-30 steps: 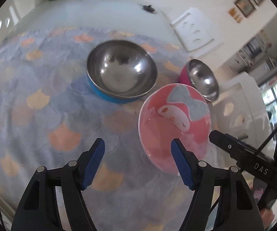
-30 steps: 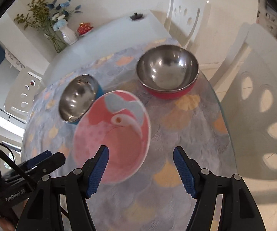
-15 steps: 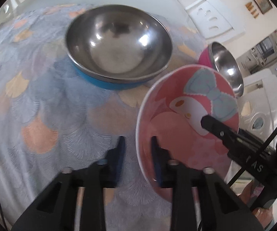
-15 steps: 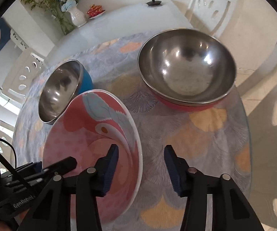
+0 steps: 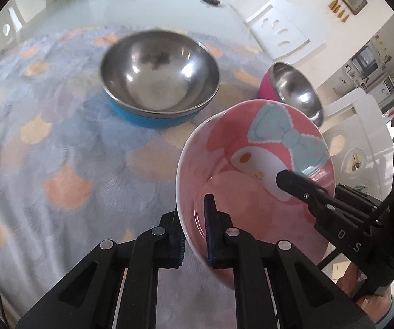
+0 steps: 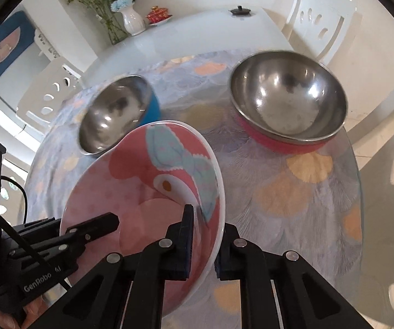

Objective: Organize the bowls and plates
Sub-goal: 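Lift the pink bowl with both grippers and carry it beside the plate stack, then lower the pink bowl onto the cloth and open both grippers, then move both grippers to the blue steel bowl and grip its rim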

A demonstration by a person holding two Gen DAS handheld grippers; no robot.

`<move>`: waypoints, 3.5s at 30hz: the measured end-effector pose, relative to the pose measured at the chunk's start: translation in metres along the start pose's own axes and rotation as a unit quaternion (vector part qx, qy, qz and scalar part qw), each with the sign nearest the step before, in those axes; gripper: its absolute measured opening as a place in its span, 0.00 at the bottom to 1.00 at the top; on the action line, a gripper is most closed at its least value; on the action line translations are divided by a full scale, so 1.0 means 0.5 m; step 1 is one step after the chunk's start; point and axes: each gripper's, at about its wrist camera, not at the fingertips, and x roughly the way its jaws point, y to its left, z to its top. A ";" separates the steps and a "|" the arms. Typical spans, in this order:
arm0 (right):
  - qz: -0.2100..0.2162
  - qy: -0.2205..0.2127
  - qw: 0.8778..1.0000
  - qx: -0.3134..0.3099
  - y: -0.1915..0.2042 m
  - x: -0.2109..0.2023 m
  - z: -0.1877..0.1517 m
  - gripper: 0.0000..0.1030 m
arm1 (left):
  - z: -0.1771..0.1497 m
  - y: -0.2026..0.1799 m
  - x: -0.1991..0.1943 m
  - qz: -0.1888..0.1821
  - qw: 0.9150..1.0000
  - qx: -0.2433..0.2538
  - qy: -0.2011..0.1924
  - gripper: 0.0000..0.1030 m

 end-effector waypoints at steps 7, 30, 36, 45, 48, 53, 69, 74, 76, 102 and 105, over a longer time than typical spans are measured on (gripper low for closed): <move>0.020 -0.007 1.000 -0.003 0.068 -0.080 -0.058 0.11 | -0.069 0.010 -0.111 0.005 0.999 0.015 -0.032 0.08; 0.031 0.071 0.996 -0.048 0.140 -0.020 -0.207 0.12 | -0.283 0.052 -0.101 0.045 0.999 -0.027 -0.002 0.11; 0.036 0.081 0.996 -0.031 0.130 -0.014 -0.226 0.12 | -0.298 0.051 -0.101 0.054 0.998 -0.022 -0.003 0.11; 0.079 0.118 0.990 0.023 0.087 -0.029 -0.242 0.18 | -0.311 0.062 -0.133 0.053 0.998 -0.026 -0.011 0.15; 0.104 0.123 0.986 0.043 0.069 -0.044 -0.262 0.26 | -0.315 0.063 -0.145 0.051 0.998 -0.027 -0.014 0.15; 0.132 0.104 0.984 0.052 0.056 -0.091 -0.285 0.29 | -0.322 0.060 -0.167 0.053 0.998 -0.021 -0.022 0.15; 0.087 0.006 0.995 -0.039 0.112 -0.243 -0.228 0.29 | -0.235 0.007 -0.322 0.125 0.984 0.019 -0.125 0.17; 0.058 -0.061 0.994 -0.076 0.145 -0.301 -0.172 0.46 | -0.188 -0.019 -0.354 0.127 0.978 0.040 -0.160 0.17; 0.053 -0.098 0.990 -0.084 0.156 -0.327 -0.149 0.53 | -0.171 -0.029 -0.355 0.130 0.977 0.048 -0.164 0.17; 0.060 -0.048 0.997 0.032 0.049 -0.059 0.109 0.53 | 0.103 0.044 -0.085 0.114 0.990 0.026 -0.073 0.32; 0.064 -0.026 0.997 0.045 0.036 -0.006 0.133 0.53 | 0.134 0.071 -0.044 0.090 0.994 0.010 -0.056 0.43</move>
